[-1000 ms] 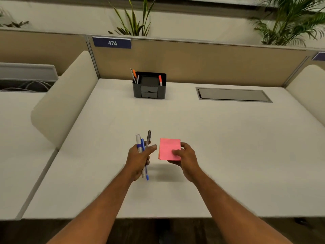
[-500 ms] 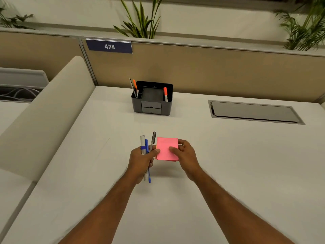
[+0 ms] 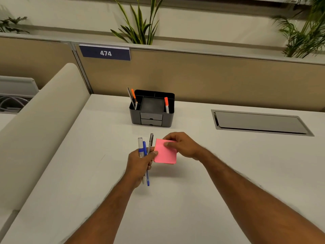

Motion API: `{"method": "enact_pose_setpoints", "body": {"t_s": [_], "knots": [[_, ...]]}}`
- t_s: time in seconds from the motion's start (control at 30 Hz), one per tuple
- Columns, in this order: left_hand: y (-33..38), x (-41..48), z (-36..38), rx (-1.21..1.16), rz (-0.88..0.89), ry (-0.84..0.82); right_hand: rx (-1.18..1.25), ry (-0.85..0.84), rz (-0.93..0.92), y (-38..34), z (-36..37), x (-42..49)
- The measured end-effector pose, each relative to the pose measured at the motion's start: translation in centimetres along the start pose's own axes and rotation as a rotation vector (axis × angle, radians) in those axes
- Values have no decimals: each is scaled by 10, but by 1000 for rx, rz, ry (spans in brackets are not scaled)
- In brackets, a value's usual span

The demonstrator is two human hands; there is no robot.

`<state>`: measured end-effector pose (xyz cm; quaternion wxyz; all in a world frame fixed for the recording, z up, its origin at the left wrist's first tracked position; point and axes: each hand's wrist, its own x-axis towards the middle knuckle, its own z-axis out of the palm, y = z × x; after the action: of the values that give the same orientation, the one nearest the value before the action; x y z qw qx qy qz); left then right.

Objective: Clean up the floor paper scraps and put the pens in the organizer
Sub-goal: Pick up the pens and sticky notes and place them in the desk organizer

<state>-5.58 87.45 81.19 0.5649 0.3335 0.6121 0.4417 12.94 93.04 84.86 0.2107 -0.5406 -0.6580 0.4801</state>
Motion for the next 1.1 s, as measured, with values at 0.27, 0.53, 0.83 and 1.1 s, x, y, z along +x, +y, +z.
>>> {"method": "enact_pose_setpoints", "body": {"t_s": [0.27,0.53,0.83,1.1], "knots": [[39,56,3,-111,84,-6,40,126,-58,-21,-53,56],[47,82,-7,-273,-160,-152,96,346,-112,-45,-113,149],[26,91,-16,-329,-267,-255,-127,394,-172,-46,-135,241],[23,99,-13,-346,-255,-219,-222,280,-108,-25,-126,261]]}}
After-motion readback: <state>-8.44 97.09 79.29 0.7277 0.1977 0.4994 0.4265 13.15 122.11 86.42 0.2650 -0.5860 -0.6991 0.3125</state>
